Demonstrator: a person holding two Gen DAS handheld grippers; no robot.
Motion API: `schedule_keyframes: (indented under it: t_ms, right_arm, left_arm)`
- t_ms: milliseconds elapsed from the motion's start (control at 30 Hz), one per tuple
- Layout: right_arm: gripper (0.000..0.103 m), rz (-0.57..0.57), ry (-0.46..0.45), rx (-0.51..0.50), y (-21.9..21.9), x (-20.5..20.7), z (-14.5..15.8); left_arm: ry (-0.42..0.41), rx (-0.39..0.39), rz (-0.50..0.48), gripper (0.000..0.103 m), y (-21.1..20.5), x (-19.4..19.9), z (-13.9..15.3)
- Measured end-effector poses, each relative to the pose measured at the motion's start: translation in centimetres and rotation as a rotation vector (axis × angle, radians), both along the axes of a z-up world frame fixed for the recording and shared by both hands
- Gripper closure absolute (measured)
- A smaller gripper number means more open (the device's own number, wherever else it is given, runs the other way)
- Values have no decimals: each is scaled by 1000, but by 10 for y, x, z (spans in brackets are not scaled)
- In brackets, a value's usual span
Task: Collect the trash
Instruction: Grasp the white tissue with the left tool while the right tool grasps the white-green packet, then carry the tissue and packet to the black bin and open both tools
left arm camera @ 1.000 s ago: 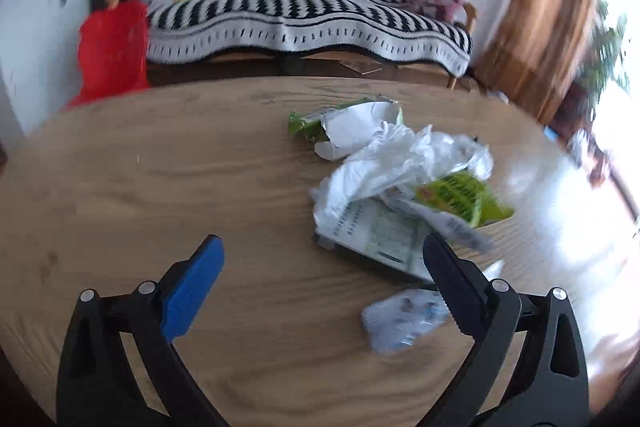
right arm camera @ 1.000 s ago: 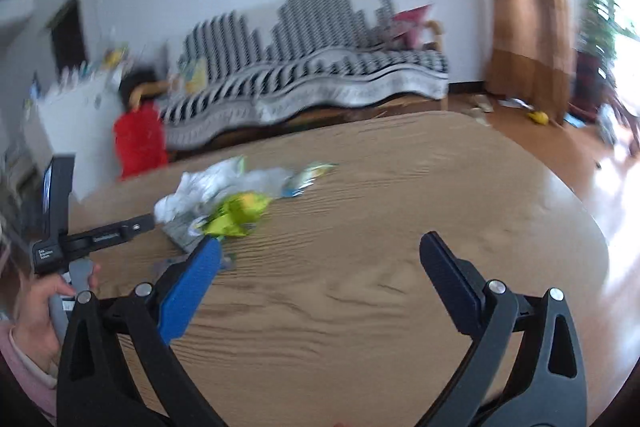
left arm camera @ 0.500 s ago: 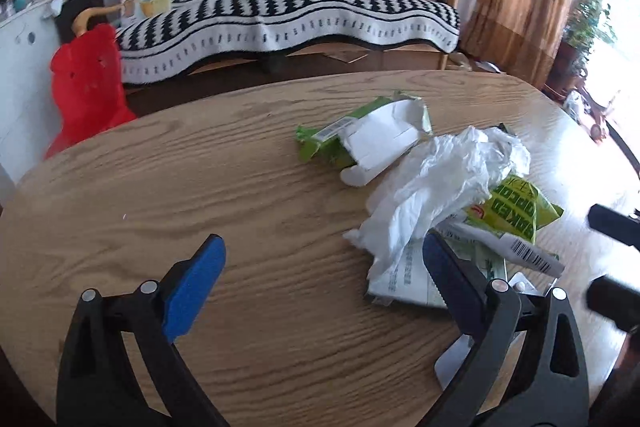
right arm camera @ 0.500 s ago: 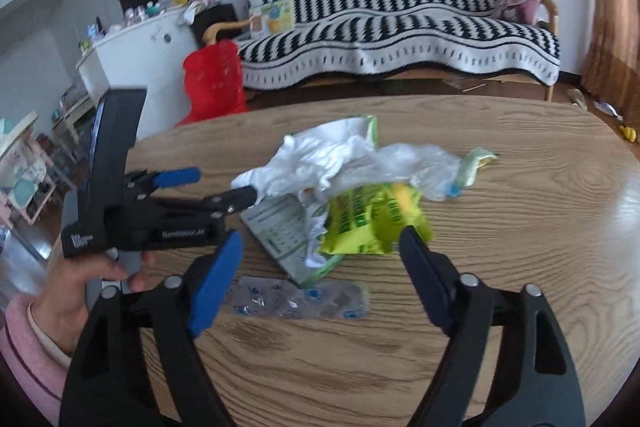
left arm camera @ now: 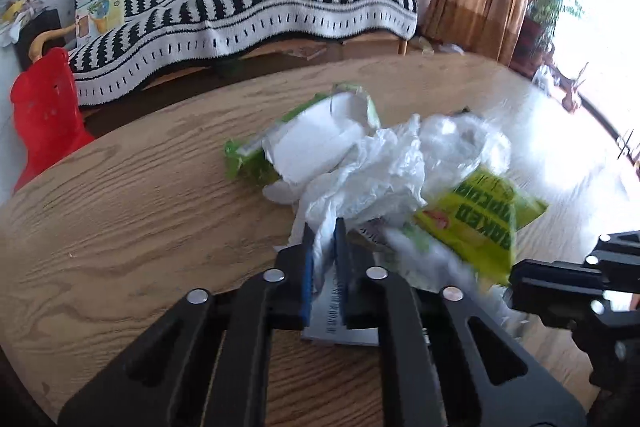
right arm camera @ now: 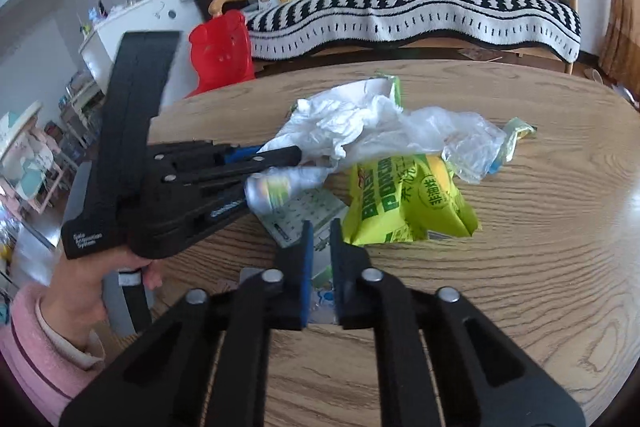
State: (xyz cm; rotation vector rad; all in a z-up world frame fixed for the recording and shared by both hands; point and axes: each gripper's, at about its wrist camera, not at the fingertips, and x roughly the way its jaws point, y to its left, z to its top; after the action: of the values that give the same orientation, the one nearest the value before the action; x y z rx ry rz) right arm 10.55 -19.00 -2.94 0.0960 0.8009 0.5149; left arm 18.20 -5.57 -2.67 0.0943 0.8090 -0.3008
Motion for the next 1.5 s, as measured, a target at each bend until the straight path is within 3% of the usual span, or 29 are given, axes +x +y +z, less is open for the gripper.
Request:
schedule_keyframes:
  t_ms: [167, 200, 233, 300, 367, 433, 500, 567, 667, 900, 1233, 1500]
  right_arm:
    - [95, -21, -35, 25, -8, -12, 7]
    - [87, -23, -34, 25, -9, -13, 7]
    - [51, -20, -32, 34, -9, -14, 7]
    - [16, -39, -34, 60, -8, -17, 9]
    - [27, -26, -22, 48, -1, -15, 8]
    - [45, -9, -3, 36, 9, -13, 5]
    - [54, 27, -30, 10, 24, -16, 7]
    - [56, 43, -69, -38, 38, -17, 9]
    - [57, 11, -44, -80, 45, -7, 1]
    - [89, -35, 61, -104, 45, 18, -24]
    - [90, -48, -21, -74, 40, 6, -10]
    - [90, -26, -34, 34, 26, 0, 1]
  left_arm:
    - [-33, -35, 10, 95, 8, -13, 15]
    - [-31, -41, 13, 95, 10, -15, 15]
    - [-31, -40, 19, 95, 11, -17, 15]
    - [-31, -41, 43, 95, 16, -20, 18]
    - [-30, -60, 69, 95, 26, -21, 22]
    - [-34, -85, 109, 95, 39, -24, 28]
    - [-40, -95, 145, 95, 52, -27, 31]
    - [-35, -107, 168, 95, 64, -30, 32]
    - [-16, -129, 186, 95, 77, -32, 30]
    - [-12, -159, 227, 95, 96, -40, 31]
    - [-19, -135, 219, 95, 89, -42, 33]
    - [-40, -136, 239, 95, 91, -43, 36]
